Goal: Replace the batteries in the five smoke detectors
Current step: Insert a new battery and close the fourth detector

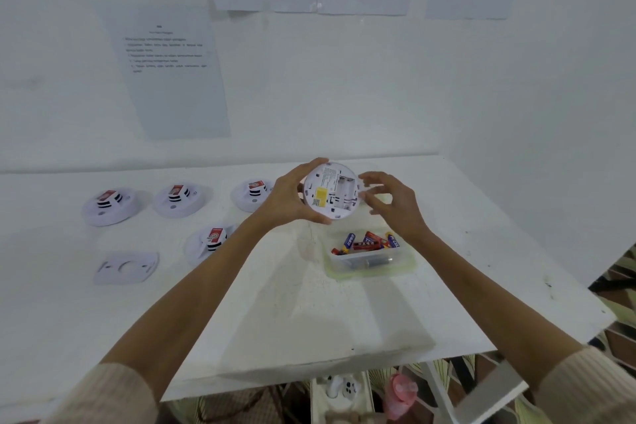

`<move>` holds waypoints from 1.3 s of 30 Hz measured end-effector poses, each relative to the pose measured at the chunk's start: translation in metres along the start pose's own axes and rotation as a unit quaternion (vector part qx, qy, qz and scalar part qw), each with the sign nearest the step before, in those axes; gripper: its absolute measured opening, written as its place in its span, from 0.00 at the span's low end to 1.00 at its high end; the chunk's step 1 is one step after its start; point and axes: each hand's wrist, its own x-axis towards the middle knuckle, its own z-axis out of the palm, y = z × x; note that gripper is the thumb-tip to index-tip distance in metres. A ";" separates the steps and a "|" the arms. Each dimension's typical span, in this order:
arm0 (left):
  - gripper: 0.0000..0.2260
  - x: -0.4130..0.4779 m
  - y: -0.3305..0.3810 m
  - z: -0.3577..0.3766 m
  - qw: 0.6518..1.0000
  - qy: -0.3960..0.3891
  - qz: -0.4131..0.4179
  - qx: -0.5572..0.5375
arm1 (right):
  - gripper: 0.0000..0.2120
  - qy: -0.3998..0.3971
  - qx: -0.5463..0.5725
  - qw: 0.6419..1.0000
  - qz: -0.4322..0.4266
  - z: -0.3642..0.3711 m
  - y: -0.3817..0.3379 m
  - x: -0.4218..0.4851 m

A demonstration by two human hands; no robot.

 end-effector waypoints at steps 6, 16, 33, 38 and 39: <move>0.44 0.024 -0.003 -0.013 1.000 -0.005 -0.009 -0.013 | 0.15 -0.022 0.016 1.000 0.003 0.004 -0.010 0.030; 0.45 0.070 -0.020 -0.026 0.999 -0.039 -0.013 -0.007 | 0.16 -0.027 0.022 0.997 0.064 0.008 0.002 0.086; 0.44 0.099 -0.060 -0.029 0.995 0.012 -0.084 -0.046 | 0.15 -0.294 -0.287 0.903 0.122 0.049 0.060 0.142; 0.45 0.107 -0.070 -0.027 0.993 0.026 -0.101 -0.051 | 0.10 -0.315 -0.330 0.885 0.092 0.056 0.070 0.151; 0.45 0.108 -0.072 -0.027 0.993 0.028 -0.101 -0.049 | 0.10 -0.316 -0.331 0.885 0.086 0.058 0.072 0.152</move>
